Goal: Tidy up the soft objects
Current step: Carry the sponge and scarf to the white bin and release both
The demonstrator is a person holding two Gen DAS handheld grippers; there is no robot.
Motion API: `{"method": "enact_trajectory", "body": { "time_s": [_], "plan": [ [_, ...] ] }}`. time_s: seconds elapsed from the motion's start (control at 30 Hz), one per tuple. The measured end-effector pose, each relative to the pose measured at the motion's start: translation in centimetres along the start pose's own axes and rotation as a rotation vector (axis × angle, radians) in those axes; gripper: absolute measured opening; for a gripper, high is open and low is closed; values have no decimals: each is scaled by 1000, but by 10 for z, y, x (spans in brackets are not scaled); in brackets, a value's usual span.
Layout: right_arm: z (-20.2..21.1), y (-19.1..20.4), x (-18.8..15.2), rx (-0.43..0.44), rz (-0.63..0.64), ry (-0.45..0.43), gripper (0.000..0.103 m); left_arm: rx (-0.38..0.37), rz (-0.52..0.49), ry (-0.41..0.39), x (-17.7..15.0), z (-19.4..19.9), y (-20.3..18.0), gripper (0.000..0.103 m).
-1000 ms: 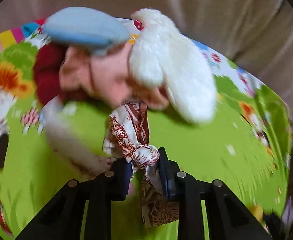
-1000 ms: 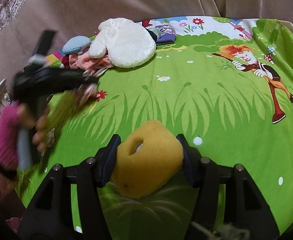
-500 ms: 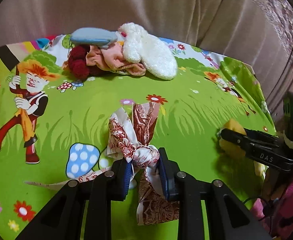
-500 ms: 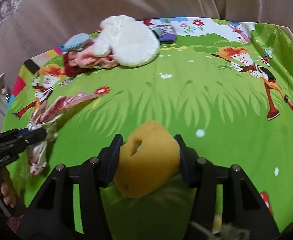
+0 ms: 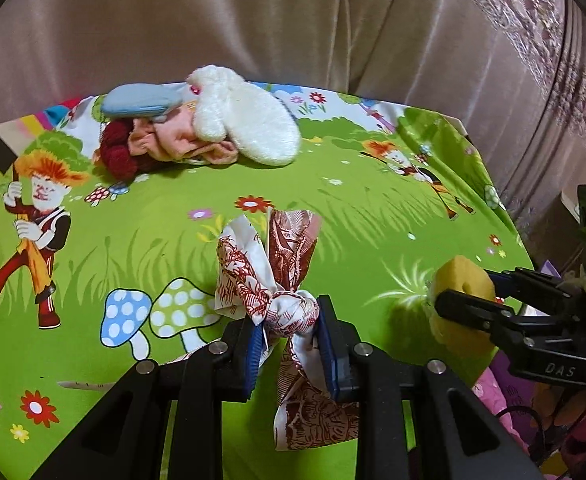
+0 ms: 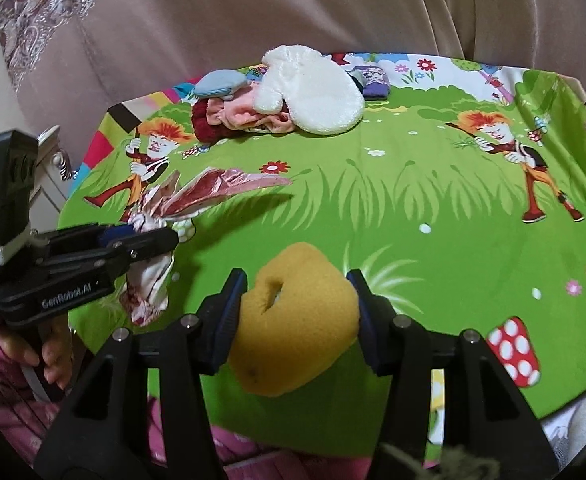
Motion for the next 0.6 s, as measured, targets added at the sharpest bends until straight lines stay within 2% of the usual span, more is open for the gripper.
{"method": "enact_trajectory", "body": {
  "time_s": [0.17, 0.6],
  "plan": [
    [20, -11, -8, -10, 3, 1, 56, -14, -24, 12, 2, 3, -15, 27],
    [84, -35, -12, -52, 19, -93, 56, -46, -128, -16, 12, 28, -62, 27]
  ]
}}
Point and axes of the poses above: each gripper's, at about its wrist camera, not at the fingertips, and z roughly against the way its jaws point, y to its left, x to its top, the point moved 6 cm from there along -z, roughly the way its jaws point, and after that the axes turned 9 degrees about -x, right-handed, at the moved point
